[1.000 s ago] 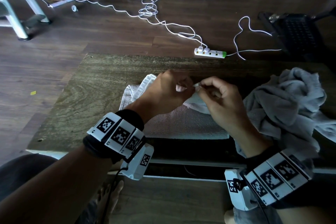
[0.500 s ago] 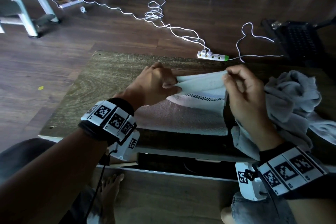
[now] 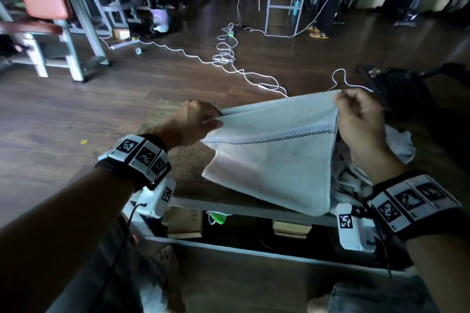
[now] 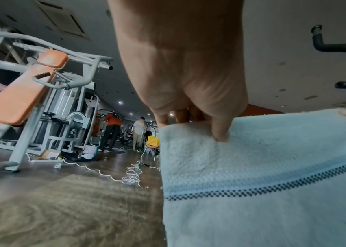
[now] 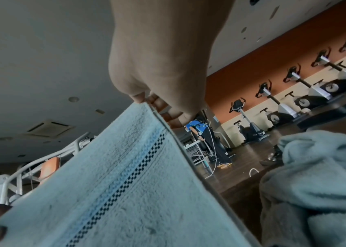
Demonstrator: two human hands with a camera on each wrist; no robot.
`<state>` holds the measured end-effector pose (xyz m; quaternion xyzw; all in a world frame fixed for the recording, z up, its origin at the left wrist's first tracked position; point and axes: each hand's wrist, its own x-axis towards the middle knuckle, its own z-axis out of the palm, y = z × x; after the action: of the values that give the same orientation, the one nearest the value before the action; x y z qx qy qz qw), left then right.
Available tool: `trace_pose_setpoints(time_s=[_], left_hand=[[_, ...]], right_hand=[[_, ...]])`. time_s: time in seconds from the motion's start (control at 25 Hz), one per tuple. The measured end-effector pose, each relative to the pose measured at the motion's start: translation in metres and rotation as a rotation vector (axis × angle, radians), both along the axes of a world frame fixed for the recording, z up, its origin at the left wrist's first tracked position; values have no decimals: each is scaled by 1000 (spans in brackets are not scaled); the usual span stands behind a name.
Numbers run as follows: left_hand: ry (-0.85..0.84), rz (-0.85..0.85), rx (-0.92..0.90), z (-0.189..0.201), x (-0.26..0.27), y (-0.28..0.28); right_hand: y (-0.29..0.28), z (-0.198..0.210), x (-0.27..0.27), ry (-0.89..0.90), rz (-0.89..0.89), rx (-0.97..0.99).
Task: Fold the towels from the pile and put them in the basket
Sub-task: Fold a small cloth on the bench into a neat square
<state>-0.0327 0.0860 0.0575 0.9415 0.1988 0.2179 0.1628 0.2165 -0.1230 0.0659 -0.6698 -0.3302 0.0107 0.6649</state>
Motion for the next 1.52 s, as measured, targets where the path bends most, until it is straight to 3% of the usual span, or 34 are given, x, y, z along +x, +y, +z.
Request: trace_pose_setpoints(time_s=[0.24, 0.52, 0.76, 0.92, 1.16, 1.32, 1.44, 1.52], left_hand=[[-43, 34, -7, 36, -32, 9], [-90, -94, 205, 56, -42, 1], [64, -120, 113, 51, -54, 13], [50, -132, 62, 59, -58, 19], [-34, 79, 176, 81, -33, 50], [-228, 185, 226, 102, -21, 55], [-330, 248, 268, 99, -26, 54], [-339, 243, 236, 78, -34, 49]], right_hand=[[-10, 14, 6, 68, -54, -54], [-13, 33, 4, 63, -68, -99], [-10, 24, 3, 69, -92, -187], [-1, 33, 2, 37, -102, -214], [34, 70, 8, 93, -100, -323], [49, 91, 7, 195, -62, -188], [45, 88, 5, 165, -46, -101], [38, 64, 5, 112, -66, -195]])
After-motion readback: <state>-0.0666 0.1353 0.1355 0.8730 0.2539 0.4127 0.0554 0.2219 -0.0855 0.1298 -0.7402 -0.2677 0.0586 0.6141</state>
